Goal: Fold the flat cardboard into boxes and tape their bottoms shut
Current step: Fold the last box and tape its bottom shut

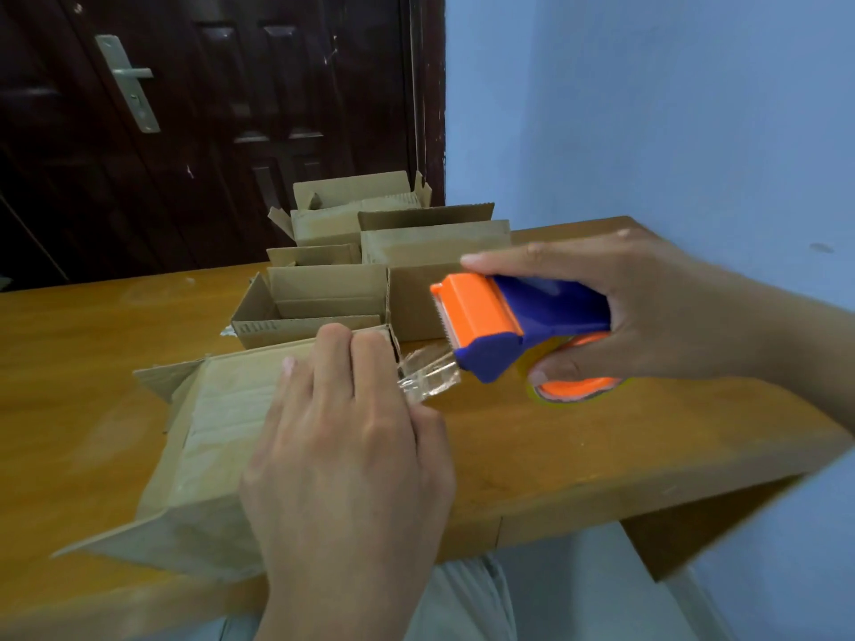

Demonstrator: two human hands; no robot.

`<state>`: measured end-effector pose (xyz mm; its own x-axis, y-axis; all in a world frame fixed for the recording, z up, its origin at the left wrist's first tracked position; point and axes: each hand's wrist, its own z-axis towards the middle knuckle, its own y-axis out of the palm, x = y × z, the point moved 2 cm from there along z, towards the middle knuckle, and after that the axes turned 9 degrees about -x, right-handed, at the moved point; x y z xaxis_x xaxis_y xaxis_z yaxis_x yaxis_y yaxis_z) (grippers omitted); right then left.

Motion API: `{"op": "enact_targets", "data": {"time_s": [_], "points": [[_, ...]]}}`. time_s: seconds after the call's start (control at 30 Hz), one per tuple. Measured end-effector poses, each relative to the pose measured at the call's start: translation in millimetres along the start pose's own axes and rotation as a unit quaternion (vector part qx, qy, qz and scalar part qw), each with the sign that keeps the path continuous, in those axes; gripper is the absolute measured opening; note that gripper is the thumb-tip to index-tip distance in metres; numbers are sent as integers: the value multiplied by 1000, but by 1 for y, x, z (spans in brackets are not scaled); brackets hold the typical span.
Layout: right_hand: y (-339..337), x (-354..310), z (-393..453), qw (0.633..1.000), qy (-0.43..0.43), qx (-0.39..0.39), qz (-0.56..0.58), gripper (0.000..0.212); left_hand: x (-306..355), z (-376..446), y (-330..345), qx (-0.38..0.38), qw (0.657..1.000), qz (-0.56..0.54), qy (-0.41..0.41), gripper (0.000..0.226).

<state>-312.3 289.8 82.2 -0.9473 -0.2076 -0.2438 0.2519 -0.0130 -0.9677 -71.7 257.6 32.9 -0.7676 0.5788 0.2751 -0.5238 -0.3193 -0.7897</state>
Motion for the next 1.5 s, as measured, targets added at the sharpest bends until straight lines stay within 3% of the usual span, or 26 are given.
{"op": "enact_targets", "data": {"time_s": [0.1,0.23,0.37,0.43,0.63,0.9,1.27,1.5], "points": [[20,6,-1,995,2,-14,94,84,-1,1,1,2,1000,5,0,31],[67,7,1,996,5,7,87,93,-4,3,2,-15,1000,7,11,29],[98,4,8,993,-2,5,122,94,-11,9,0,-84,996,14,40,30],[105,-1,9,989,-14,13,148,93,-20,12,-6,-126,989,46,57,41],[134,-15,9,976,-19,50,211,92,-46,38,-25,-186,955,137,187,71],[146,-22,14,970,-2,81,228,92,-86,21,-15,-175,920,85,340,62],[139,-18,11,978,-1,67,196,94,-83,17,-14,-142,937,-7,319,52],[143,-22,10,979,2,57,196,96,-94,9,-4,-155,940,-3,303,54]]}}
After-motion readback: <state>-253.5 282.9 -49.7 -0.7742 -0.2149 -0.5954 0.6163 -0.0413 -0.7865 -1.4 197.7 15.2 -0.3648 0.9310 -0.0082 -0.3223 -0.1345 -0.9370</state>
